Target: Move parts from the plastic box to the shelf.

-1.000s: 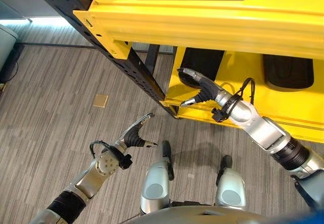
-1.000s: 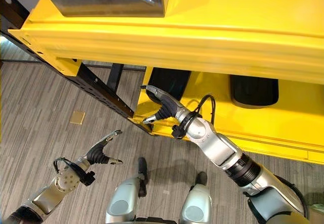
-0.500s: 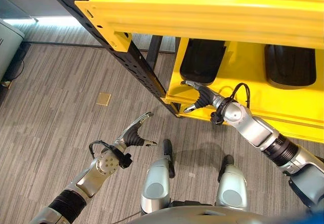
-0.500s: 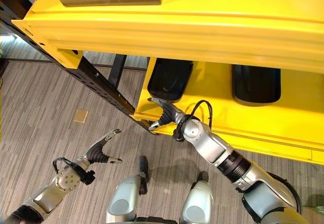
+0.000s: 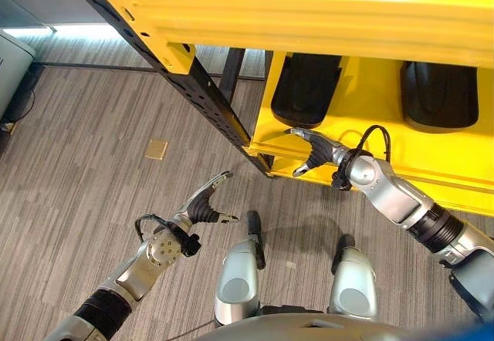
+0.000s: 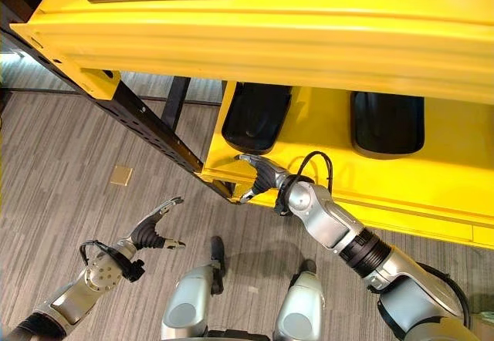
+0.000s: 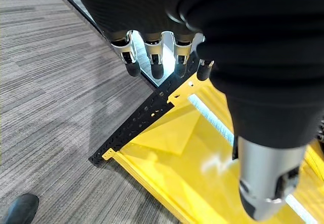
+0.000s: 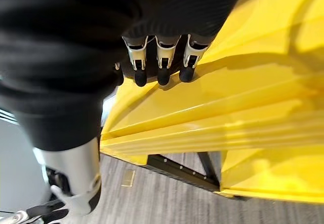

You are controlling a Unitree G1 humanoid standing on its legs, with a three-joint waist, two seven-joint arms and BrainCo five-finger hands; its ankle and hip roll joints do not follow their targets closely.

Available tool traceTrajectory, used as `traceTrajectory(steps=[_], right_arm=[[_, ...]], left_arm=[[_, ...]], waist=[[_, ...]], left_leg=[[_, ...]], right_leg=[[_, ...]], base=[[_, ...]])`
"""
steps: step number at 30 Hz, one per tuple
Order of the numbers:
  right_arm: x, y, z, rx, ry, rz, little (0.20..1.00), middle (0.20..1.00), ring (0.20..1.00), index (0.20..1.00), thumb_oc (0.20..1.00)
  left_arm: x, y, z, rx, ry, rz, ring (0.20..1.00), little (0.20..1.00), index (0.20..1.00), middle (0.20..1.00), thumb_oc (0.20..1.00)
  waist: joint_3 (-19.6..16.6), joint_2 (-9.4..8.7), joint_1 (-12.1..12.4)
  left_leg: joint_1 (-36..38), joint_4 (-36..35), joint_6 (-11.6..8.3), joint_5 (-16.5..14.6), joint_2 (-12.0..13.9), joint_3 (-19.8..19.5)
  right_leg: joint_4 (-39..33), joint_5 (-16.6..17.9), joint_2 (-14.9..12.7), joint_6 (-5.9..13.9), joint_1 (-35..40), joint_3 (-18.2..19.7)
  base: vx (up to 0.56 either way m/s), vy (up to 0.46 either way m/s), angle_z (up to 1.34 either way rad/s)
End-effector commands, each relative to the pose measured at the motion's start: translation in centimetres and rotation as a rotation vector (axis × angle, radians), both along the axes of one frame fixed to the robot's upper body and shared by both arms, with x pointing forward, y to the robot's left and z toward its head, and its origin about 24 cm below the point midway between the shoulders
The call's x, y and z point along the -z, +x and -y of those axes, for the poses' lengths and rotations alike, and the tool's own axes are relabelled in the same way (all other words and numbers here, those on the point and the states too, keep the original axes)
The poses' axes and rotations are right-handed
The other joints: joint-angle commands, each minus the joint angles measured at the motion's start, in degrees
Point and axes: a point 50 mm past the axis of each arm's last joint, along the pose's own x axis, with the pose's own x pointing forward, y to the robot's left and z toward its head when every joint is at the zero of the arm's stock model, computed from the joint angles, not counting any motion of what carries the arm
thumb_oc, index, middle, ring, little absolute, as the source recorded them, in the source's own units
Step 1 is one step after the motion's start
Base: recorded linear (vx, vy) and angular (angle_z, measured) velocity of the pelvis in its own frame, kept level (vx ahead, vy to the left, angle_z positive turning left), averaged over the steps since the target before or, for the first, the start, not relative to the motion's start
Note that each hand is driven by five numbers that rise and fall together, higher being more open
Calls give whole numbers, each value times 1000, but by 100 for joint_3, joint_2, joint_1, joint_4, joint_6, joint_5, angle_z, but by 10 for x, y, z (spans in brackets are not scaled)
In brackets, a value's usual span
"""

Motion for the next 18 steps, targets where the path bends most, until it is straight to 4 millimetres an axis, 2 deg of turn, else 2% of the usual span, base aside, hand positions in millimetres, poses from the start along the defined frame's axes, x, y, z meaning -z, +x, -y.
traceTrajectory(steps=[1,8,18], right_arm=[[-28,0,1,-24,-5,154,1000,1000,1000,1000,1000],[-31,7,29,87,0,216,1000,1000,1000,1000,1000],[-33,11,40,152,42,246,1000,1000,1000,1000,1000]], left_arm=[[-11,2,-5,0,-2,76,1000,1000,1000,1000,1000],[-13,3,-7,-9,4,74,1000,1000,1000,1000,1000],[-15,6,-8,-19,3,78,1000,1000,1000,1000,1000]], waist=[[34,-219,13],[39,-253,-50],[26,-232,-90]], left_leg=[[186,663,64,-617,155,407],[164,714,78,-634,182,427],[168,745,97,-653,179,430]], right_leg=[[354,-33,79,-211,66,-367],[345,-20,128,-221,47,-323],[369,-32,131,-226,69,-298]], base=[[0,0,0],[0,0,0],[0,0,0]])
